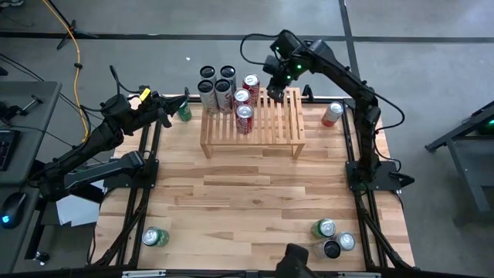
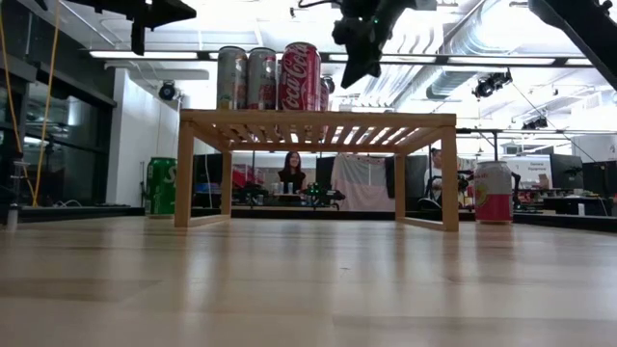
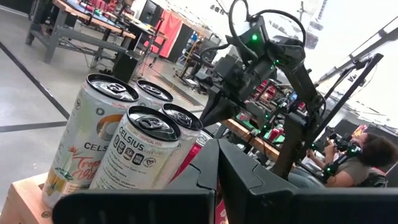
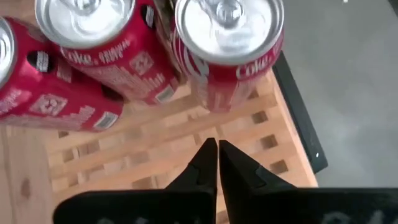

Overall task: Place canned beverage on shelf
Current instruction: Put the red soda can on the shelf aligned with other red soda can

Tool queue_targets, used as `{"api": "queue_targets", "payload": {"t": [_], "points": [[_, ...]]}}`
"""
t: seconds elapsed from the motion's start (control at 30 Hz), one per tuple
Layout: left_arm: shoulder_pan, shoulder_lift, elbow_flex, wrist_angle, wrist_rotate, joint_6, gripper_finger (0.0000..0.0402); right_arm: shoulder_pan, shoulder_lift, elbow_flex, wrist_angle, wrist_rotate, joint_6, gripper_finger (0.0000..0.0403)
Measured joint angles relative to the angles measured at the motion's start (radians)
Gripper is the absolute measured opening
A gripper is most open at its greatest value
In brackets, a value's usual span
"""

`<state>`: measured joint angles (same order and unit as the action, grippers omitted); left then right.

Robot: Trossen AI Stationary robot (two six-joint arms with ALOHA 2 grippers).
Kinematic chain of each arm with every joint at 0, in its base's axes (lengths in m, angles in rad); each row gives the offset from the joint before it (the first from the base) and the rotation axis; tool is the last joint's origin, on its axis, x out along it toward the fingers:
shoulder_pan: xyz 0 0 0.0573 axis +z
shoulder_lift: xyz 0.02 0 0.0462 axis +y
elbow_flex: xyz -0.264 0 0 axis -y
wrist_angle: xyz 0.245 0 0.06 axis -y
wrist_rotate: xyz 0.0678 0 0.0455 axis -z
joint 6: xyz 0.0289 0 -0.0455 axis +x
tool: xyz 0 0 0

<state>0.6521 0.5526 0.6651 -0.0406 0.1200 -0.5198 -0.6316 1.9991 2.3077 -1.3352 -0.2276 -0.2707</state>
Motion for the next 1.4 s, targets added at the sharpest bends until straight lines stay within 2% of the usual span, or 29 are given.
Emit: {"api": "queue_targets", "payload": {"t": [0.1,0.17,0.23,0.37,0.43,0.53,0.6,0.73,0.83,1.0,1.2,1.4], "points": [[0.0,0.0,0.0,0.0,0.0,0.0,0.0001,-0.001,-0.008,-0.029,-0.019,-0.005,-0.001,0.0],[0.0,0.0,0.0,0.0,0.0,-0.001,0.0001,-0.001,-0.048,-0.141,0.01,-0.007,-0.002,0.0],[0.0,0.0,0.0,0.0,0.0,-0.003,0.0001,0.003,-0.127,-0.315,0.09,0.0,0.003,0.0],[0.0,-0.003,0.0,0.0,0.0,-0.003,0.0001,0.005,-0.411,-0.753,0.308,0.011,0.083,0.0],[0.0,-0.003,0.0,0.0,0.0,-0.001,0.0001,0.005,-0.558,-0.922,0.406,0.026,0.124,0.0],[0.0,0.0,0.0,0.002,-0.013,-0.003,0.0001,0.022,-0.726,-1.092,0.619,0.052,0.21,0.0],[0.0,0.005,0.0,0.003,-0.032,-0.002,0.0001,0.032,-0.785,-1.163,0.745,0.067,0.262,0.0],[0.0,0.021,0.0,0.025,-0.052,-0.002,0.0001,0.033,-0.782,-1.228,0.946,0.1,0.348,0.0],[0.0,0.031,0.0,0.045,-0.052,-0.002,0.0001,0.032,-0.707,-1.243,1.1,0.115,0.36,0.0],[0.0,0.041,0.0,0.043,-0.036,0.0,0.0001,0.03,-0.552,-1.195,1.236,0.123,0.402,0.0],[0.0,0.044,0.0,0.045,-0.035,0.032,0.0001,0.047,-0.408,-1.094,1.264,0.123,0.43,0.0],[0.0,0.045,0.0,0.046,-0.033,0.034,0.0001,0.061,-0.354,-1.029,1.246,0.15,0.429,0.0]]}}
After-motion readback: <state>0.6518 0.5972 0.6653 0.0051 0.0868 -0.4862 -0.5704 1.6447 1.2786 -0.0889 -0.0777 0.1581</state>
